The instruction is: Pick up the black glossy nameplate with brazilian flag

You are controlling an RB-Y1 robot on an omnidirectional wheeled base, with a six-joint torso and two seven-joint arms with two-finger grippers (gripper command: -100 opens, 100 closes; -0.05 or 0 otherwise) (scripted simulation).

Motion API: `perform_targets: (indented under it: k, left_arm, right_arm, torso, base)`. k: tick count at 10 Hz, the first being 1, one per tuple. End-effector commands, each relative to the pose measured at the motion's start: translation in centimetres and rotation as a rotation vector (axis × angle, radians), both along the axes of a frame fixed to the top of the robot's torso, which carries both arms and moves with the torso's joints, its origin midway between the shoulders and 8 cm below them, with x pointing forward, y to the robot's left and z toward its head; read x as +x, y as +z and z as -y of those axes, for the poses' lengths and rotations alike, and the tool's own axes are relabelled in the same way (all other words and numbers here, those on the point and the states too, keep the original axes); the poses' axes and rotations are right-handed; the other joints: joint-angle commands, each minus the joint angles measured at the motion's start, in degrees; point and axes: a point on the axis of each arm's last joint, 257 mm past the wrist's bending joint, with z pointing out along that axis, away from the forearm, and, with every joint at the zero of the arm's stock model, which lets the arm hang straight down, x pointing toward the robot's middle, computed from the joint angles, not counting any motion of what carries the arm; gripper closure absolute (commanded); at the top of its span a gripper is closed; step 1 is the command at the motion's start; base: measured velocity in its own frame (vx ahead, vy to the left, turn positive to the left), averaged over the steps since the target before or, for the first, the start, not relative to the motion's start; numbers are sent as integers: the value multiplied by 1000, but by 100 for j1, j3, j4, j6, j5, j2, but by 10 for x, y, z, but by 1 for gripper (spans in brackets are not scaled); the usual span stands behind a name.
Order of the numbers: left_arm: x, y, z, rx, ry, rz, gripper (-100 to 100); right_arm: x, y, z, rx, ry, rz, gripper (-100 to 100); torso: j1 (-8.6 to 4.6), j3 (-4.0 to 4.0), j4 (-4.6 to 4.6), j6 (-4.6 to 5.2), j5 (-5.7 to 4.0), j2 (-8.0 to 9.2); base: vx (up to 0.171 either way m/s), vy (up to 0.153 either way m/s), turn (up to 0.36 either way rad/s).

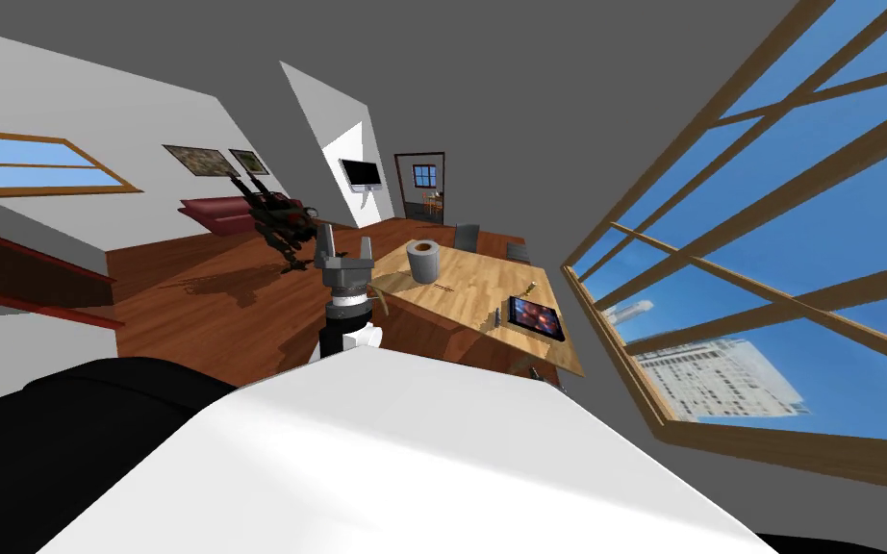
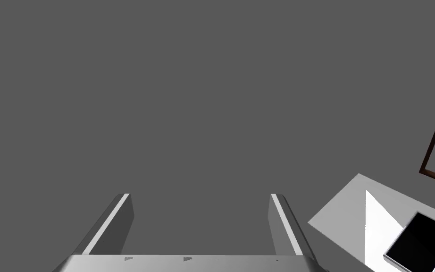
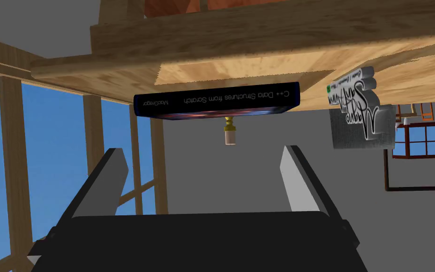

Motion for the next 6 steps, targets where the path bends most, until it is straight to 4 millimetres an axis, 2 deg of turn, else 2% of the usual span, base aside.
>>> perform_targets:
  k: [1,3,4,6]
  left_arm:
    - [0,0,0,0,0,0,0]
    - [0,0,0,0,0,0,0]
    - [0,0,0,0,0,0,0]
    - [0,0,0,0,0,0,0]
  right_arm:
    - [-19,-12,17,-51,4,-61,-100]
    - [-75,-32,56,-199,32,-239,-100]
    - [-75,-32,56,-201,34,-240,-100]
    - [-131,-41,95,-340,75,-414,-100]
  torso:
    - [0,0,0,0,0,0]
    - [-4,-4,-1,2,0,-8]
    - [-2,-7,-2,3,0,-12]
    - [5,-4,-1,3,1,-6]
  base:
    - [7,58,142]
    - [35,68,318]
    - [25,57,212]
    - [32,94,405]
